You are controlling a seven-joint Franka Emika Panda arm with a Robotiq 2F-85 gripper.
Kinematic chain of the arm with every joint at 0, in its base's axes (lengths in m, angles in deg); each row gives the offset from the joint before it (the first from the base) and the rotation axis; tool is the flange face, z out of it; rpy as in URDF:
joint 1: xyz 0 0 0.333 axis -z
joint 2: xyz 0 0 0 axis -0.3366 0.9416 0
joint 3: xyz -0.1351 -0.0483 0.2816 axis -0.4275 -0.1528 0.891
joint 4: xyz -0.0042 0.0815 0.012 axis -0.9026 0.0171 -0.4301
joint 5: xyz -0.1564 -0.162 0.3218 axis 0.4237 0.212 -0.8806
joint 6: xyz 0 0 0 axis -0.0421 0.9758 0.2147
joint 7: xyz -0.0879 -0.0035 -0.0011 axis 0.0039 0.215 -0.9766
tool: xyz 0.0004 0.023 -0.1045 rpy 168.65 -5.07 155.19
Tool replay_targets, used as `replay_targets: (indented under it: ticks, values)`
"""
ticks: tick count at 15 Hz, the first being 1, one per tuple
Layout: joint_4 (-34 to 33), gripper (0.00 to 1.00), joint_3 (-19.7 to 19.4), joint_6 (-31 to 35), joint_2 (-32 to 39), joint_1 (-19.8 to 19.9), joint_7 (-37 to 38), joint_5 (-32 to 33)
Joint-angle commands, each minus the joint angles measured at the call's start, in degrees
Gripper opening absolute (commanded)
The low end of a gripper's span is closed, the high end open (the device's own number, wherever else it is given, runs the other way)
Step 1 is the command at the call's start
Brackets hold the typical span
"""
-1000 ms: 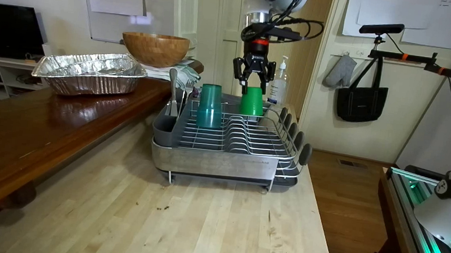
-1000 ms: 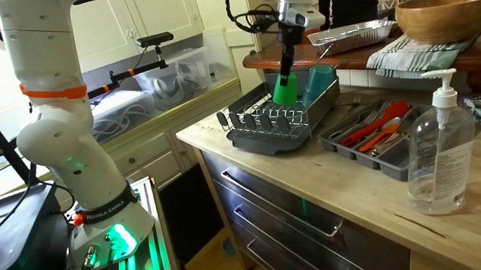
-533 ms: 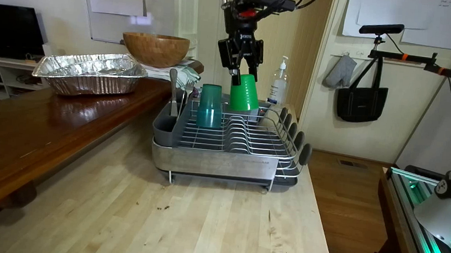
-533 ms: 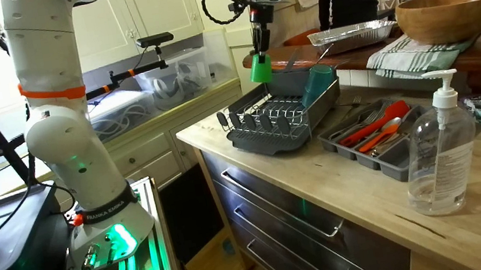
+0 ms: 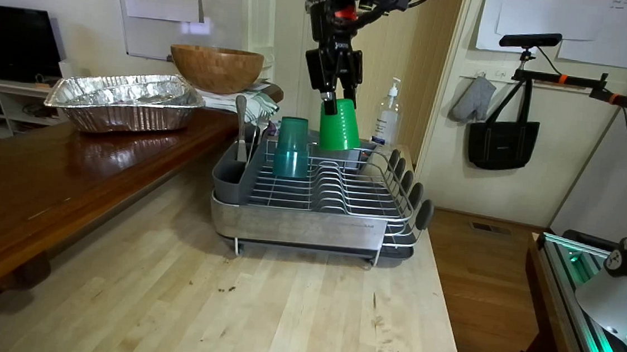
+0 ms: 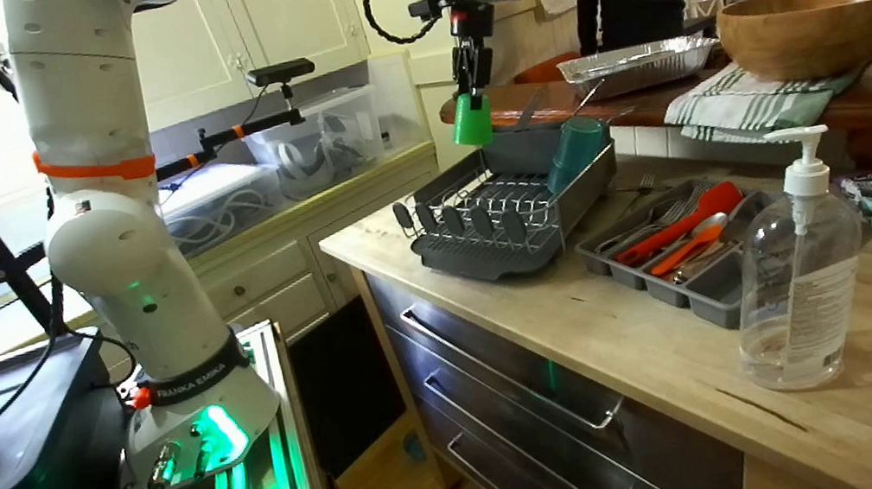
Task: Move the light green cup to the top-left corner, then shift a knife to the right
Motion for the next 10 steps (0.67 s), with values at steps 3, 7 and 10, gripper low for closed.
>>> replay_targets:
  ticks: [3, 7, 10]
  values:
    - [-8.01, 0.42, 0.53, -0.32, 4.70, -2.47, 1.71, 4.74]
    - [-21.28, 0.42, 0.39, -5.40, 11.55, -5.71, -0.88, 13.22]
    - [-29.38, 0.42, 0.68, -7.71, 16.04, -7.69, -7.98, 18.03]
